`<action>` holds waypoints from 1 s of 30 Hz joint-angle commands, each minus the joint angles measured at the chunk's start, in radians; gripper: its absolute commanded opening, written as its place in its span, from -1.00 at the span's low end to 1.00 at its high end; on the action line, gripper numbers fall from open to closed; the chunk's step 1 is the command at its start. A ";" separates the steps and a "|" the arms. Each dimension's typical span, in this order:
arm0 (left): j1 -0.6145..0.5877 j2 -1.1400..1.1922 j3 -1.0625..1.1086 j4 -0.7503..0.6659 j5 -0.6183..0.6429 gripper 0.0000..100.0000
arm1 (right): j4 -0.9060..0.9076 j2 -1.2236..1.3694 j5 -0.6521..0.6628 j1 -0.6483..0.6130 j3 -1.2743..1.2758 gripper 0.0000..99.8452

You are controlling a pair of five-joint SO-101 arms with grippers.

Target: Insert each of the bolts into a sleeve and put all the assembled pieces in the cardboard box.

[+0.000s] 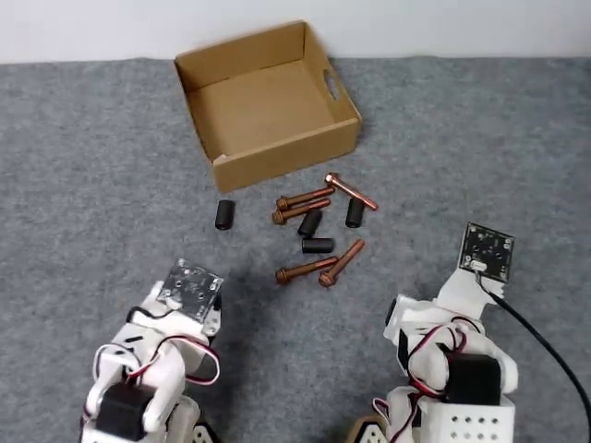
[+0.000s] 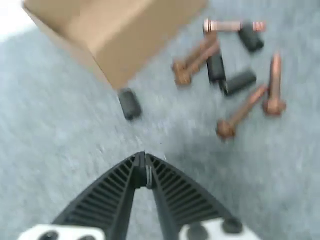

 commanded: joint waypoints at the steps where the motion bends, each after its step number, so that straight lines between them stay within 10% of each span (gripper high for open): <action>1: -0.005 0.012 -0.113 -0.069 0.009 -0.99 | -0.018 -0.004 -0.008 0.013 -0.006 -0.98; 20: 0.086 1.065 -0.720 -0.074 0.008 -0.98 | -0.018 -0.004 -0.009 0.013 -0.005 -0.98; 30: 0.244 1.482 -0.905 -0.068 -0.216 -0.98 | -0.018 -0.005 -0.009 0.013 -0.003 -0.98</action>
